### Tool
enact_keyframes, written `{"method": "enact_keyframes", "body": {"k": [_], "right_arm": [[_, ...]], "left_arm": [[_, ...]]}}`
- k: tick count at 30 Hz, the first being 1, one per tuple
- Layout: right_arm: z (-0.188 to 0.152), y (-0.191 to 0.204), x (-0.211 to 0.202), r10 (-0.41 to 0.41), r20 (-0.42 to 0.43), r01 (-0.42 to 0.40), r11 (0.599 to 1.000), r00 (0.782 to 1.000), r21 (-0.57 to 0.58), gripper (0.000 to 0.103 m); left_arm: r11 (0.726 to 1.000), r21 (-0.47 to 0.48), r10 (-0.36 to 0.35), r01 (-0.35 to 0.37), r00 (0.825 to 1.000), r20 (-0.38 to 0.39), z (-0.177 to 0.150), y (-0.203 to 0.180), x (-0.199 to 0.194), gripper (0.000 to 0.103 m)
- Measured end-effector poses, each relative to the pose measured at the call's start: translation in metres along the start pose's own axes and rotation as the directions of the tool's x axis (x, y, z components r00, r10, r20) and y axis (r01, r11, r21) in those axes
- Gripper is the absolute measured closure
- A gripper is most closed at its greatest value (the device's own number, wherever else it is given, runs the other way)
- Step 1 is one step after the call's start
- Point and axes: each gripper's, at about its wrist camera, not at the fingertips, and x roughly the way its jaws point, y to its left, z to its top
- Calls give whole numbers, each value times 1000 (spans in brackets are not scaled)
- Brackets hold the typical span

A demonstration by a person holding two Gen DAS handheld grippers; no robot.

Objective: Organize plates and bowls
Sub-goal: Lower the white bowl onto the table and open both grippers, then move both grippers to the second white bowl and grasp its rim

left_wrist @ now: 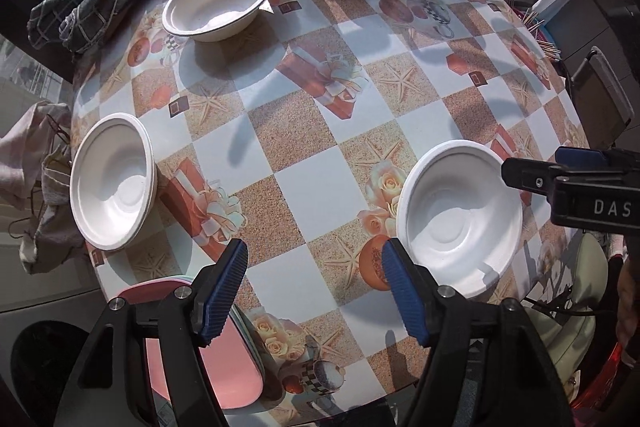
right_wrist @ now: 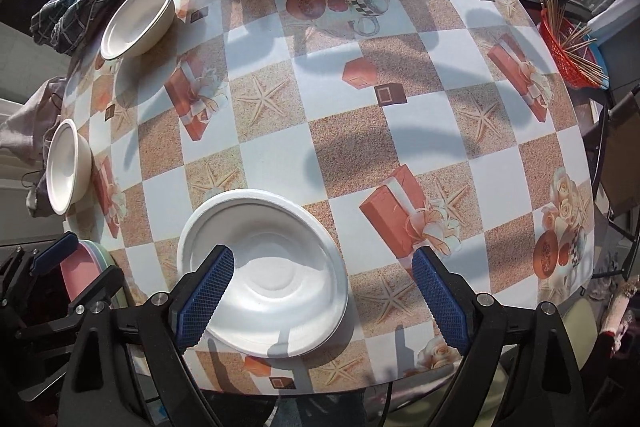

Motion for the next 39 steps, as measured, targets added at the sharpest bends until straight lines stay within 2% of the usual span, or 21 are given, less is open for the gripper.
{"method": "enact_keyframes", "body": {"k": [29,34,39], "right_arm": [[22,129,0,29,17,-25,978,999,-208,11],[29,153,5,35,18,-30,969,999,-247,11],[39,182,14,49,9,-44,961,999,-274,11]], "left_arm": [[986,-164,41,-35,999,32,-15,88,-10,30],[971,-231,65,-56,997,32,-14,120,-9,30],[951,-291,121,-108,992,24,-9,164,-3,30]]}}
